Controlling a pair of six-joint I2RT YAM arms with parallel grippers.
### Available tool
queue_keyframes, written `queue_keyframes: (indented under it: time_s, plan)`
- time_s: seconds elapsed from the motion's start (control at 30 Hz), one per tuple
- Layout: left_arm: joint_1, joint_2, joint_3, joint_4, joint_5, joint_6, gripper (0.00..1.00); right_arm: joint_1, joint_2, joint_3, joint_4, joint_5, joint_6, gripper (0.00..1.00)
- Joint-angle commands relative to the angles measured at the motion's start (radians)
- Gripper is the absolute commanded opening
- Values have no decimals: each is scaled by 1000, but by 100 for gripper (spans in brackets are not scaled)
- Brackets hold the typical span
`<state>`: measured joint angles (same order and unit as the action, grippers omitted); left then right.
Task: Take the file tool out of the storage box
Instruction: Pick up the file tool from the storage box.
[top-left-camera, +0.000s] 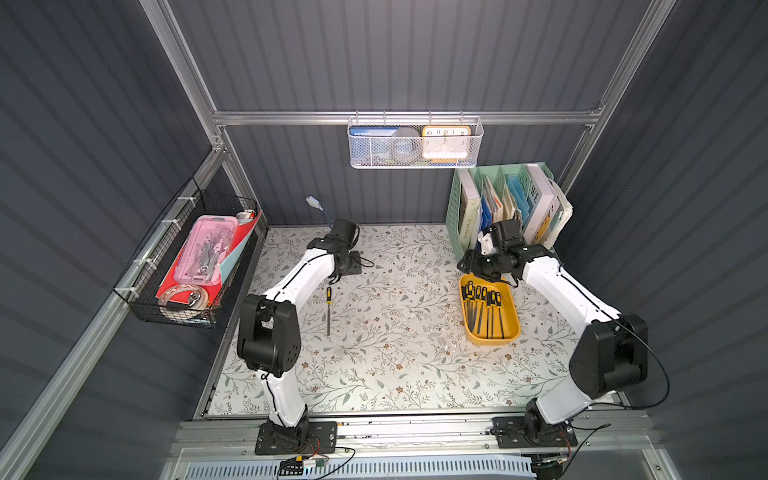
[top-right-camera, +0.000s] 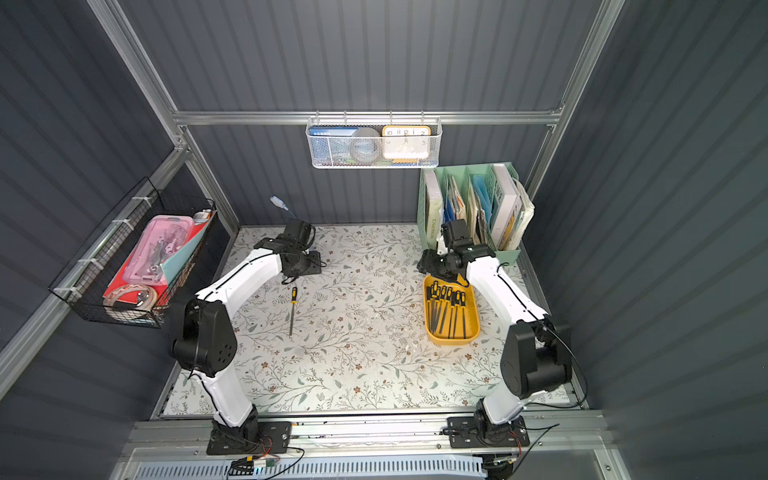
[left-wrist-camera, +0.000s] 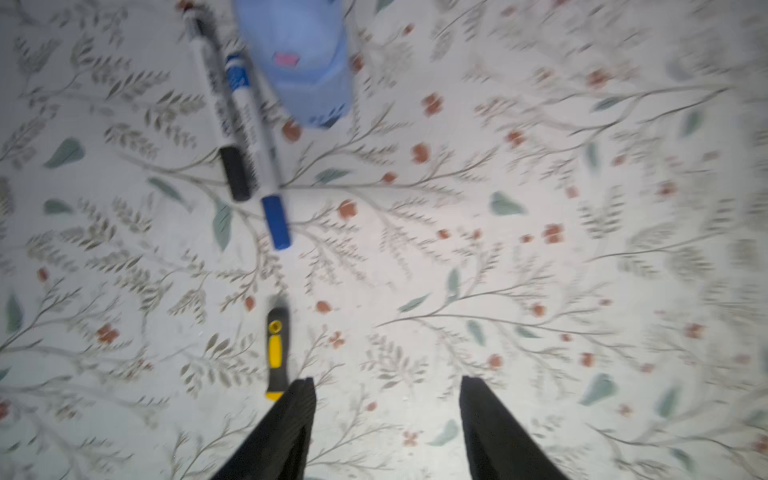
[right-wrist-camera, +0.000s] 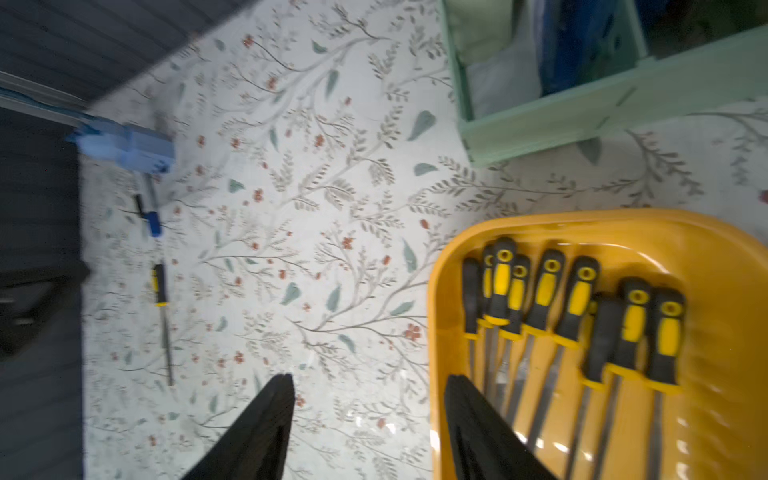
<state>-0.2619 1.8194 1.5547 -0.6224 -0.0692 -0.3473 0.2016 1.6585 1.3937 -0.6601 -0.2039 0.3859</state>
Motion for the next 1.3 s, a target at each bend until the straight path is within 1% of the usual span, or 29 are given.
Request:
queue_keyframes:
  time_s: [0.0, 0.1, 0.23, 0.3, 0.47, 0.57, 0.7, 0.8, 0.9, 1.0, 1.03, 1.1, 1.17, 1.27]
  plan:
    - [1, -41, 3, 125, 265, -14, 63, -4, 92, 82, -215, 102, -43, 59]
    - [2, -48, -5, 227, 391, -55, 63, -4, 182, 158, -287, 131, -55, 58]
    - [1, -72, -29, 314, 470, -81, 64, -4, 245, 195, -276, 190, -57, 59]
    - [0, -85, -38, 333, 488, -79, 64, -4, 282, 214, -271, 205, -66, 59]
    - [1, -104, -51, 330, 502, -58, 65, -6, 365, 258, -287, 202, -76, 56]
    - [1, -108, -55, 330, 517, -53, 65, -7, 393, 260, -258, 184, -82, 50]
    - [1, -113, -50, 330, 525, -59, 66, -10, 426, 266, -246, 180, -70, 37]
    - [1, -112, -42, 325, 522, -57, 66, -11, 439, 258, -236, 176, -68, 34]
    - [1, -108, -29, 311, 517, -48, 66, -11, 443, 249, -225, 176, -65, 28]
    - [1, -105, -21, 297, 517, -41, 66, -14, 452, 247, -217, 170, -68, 27]
    - [1, -106, -19, 297, 517, -39, 66, -14, 454, 246, -219, 170, -70, 26]
    - [1, -108, -16, 296, 516, -42, 66, -14, 454, 245, -216, 169, -68, 19]
    - [1, -111, -16, 299, 516, -43, 66, -16, 453, 238, -209, 171, -71, 19]
    - [1, -112, -9, 297, 516, -41, 66, -17, 459, 236, -206, 168, -74, 23]
